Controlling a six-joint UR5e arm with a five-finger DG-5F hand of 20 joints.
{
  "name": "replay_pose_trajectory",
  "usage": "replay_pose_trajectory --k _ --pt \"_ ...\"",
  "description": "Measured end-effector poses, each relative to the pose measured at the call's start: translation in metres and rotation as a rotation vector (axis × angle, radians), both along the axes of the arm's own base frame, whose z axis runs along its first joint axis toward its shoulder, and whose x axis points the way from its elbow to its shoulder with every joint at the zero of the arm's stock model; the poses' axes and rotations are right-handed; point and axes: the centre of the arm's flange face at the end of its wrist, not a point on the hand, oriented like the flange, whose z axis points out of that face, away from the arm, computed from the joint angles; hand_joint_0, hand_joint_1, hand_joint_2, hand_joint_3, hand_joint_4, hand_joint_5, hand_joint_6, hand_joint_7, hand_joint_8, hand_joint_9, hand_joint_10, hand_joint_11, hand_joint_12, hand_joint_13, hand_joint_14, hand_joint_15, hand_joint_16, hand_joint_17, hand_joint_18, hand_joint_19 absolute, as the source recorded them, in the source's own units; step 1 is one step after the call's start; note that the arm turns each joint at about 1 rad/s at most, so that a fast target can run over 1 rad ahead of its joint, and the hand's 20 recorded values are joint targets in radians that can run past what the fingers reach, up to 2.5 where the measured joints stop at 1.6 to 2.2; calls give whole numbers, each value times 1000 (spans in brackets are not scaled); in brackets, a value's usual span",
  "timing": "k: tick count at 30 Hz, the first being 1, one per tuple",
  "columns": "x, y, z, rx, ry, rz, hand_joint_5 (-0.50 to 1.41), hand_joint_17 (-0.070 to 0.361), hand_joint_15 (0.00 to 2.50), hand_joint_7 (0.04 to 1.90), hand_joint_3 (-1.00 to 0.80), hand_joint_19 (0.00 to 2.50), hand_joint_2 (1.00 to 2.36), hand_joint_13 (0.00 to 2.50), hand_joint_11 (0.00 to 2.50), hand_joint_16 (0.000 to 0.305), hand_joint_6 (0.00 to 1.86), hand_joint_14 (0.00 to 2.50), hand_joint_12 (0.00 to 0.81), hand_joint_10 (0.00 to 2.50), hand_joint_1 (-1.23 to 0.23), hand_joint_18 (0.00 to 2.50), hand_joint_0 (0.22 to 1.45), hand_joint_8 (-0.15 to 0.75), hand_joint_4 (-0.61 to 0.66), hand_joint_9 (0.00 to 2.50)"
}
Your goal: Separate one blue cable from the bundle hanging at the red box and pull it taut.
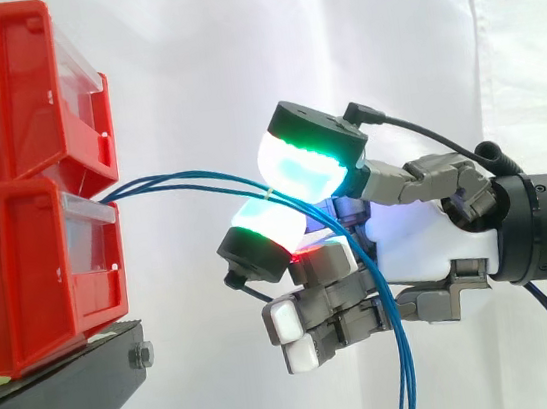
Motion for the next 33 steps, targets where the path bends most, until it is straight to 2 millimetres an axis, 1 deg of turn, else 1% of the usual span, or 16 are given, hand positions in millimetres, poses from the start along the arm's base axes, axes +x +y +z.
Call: replay_pose_trajectory --k 4,6,8,14,18,22,25,27,29,33 --pt "0 0 0 0 0 0 -198 88 564 1280 -500 540 1000 898 1043 39 918 22 308 24 -902 717 662 282 106 1043" --pt "0 0 0 0 0 0 -192 87 569 1283 -500 556 1000 908 1043 39 915 20 316 24 -886 717 618 292 119 1057" --pt "0 0 0 0 0 0 -181 89 571 1292 -500 581 1000 931 1024 39 911 22 325 24 -785 741 581 306 131 1101" --pt "0 0 0 0 0 0 -177 93 600 1290 -500 607 1000 992 1031 41 908 20 336 23 -628 782 545 331 151 1159" --pt "0 0 0 0 0 0 -182 96 664 1277 -500 610 1000 1080 1047 42 908 22 339 22 -610 802 538 335 161 1157" --pt "0 0 0 0 0 0 -190 99 709 1256 -500 616 1000 1106 1039 44 908 21 340 22 -597 815 530 339 163 1150" --pt "0 0 0 0 0 1 -195 100 801 1237 -500 620 1000 1166 1071 44 907 23 331 22 -595 820 528 339 166 1146" --pt "0 0 0 0 1 1 -198 99 873 1227 -500 621 1000 1224 1087 44 907 25 330 22 -606 821 531 338 164 1143" --pt "0 0 0 0 0 1 -208 99 976 1222 -500 626 1000 1276 1125 44 907 25 322 24 -656 820 547 329 162 1132" --pt "0 0 0 0 1 0 -223 97 1064 1213 -500 625 1000 1290 1173 43 909 26 307 21 -722 809 596 311 151 1087"
